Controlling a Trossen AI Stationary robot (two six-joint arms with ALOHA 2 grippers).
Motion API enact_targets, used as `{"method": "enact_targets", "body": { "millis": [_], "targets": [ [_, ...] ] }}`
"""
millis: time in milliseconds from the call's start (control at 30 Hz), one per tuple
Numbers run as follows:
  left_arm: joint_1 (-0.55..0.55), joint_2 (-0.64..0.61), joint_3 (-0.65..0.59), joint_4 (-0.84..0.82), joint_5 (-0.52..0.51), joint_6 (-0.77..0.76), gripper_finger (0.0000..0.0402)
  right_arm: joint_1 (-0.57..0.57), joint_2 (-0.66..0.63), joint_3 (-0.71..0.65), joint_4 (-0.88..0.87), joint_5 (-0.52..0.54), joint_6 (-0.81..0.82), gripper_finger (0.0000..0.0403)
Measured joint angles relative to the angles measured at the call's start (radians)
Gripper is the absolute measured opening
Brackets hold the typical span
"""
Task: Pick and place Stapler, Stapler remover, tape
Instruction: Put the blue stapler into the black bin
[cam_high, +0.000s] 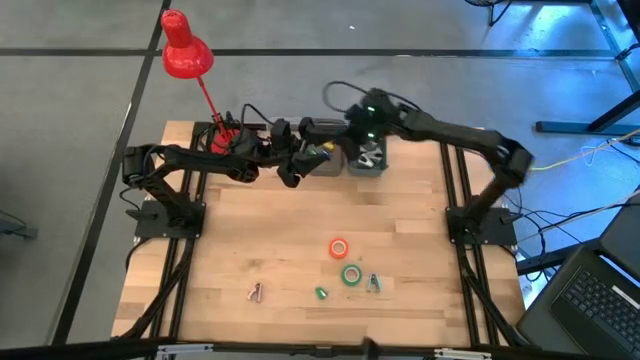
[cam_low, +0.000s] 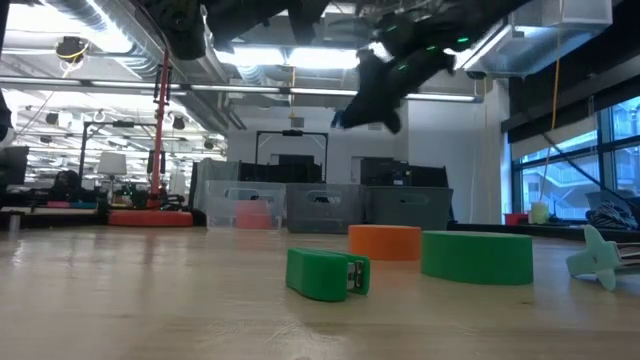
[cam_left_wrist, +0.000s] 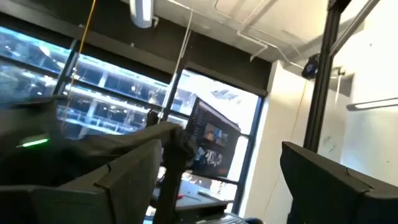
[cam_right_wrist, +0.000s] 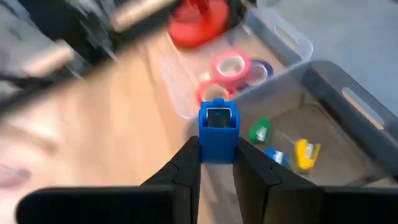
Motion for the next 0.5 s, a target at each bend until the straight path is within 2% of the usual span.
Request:
{"method": "enact_targets", "body": {
  "millis": [167, 267, 333, 500],
  "targets": [
    [-0.001, 0.000, 0.000, 0.014, 0.002, -0.050, 0.0317, -0.029, 0.274, 0.341, -0.337, 0.038, -0.139, 0.0066],
    [-0.001, 0.000, 0.000, 0.053, 0.001, -0.052, 0.0317, -0.037, 0.402, 0.525, -0.491, 0.124, -0.228, 0.0066],
    [-0.001, 0.000, 0.000, 0.089, -0.001, -0.053, 0.0317, -0.039, 0.471, 0.627, -0.554, 0.161, -0.273, 0.0066],
    [-0.001, 0.000, 0.000, 0.137, -0.005, -0.053, 0.0317, -0.051, 0.618, 0.825, -0.683, 0.157, -0.299, 0.0066]
  ]
}}
